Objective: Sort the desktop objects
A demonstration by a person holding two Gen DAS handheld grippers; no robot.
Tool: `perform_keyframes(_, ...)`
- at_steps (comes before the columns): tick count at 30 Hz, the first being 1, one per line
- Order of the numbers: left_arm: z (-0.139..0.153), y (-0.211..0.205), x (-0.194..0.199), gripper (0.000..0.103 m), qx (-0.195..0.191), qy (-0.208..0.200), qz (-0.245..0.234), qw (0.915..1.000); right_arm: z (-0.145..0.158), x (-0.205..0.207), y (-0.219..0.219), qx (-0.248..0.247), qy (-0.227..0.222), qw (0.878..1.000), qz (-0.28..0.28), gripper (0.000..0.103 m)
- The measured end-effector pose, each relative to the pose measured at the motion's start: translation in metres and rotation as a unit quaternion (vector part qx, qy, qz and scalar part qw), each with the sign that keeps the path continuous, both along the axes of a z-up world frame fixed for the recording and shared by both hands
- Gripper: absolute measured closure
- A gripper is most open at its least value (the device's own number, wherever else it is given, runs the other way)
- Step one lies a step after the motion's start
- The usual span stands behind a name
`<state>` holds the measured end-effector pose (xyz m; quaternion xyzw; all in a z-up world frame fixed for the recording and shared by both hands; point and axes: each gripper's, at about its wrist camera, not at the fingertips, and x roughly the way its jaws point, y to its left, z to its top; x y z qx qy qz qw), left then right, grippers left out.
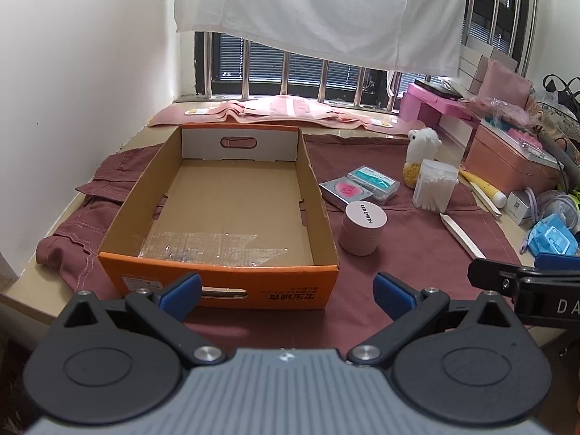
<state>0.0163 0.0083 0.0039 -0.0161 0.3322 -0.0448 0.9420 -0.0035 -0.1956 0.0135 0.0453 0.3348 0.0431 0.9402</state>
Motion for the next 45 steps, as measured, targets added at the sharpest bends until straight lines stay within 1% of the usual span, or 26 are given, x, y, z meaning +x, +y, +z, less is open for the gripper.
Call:
perform_keyframes(5,-0.002,0.002,0.000,0.000,-0.004,0.003,0.004,1.0000,-0.003,0.002,0.000,0.003,0.007,1.000,0.004,0.000)
perform_keyframes(12,-0.006,0.001,0.000,0.000,-0.003,0.009,0.000,1.0000,-0.004,0.000,-0.003,0.005,0.006,1.000,-0.002,0.000)
perform_keyframes(23,-0.006,0.000,-0.004,0.000,-0.006,0.000,0.003,1.0000,-0.005,0.000,-0.001,0.005,0.007,1.000,0.005,0.000)
perform_keyframes(29,-0.006,0.003,-0.005,0.000,-0.010,0.003,0.012,0.9999,-0.005,0.000,0.002,0.004,0.005,1.000,0.010,0.000)
perform_keyframes(45,-0.010,0.006,-0.007,0.000,-0.009,0.005,0.014,0.9999,-0.006,0.001,0.006,0.003,0.006,1.000,0.017,0.000)
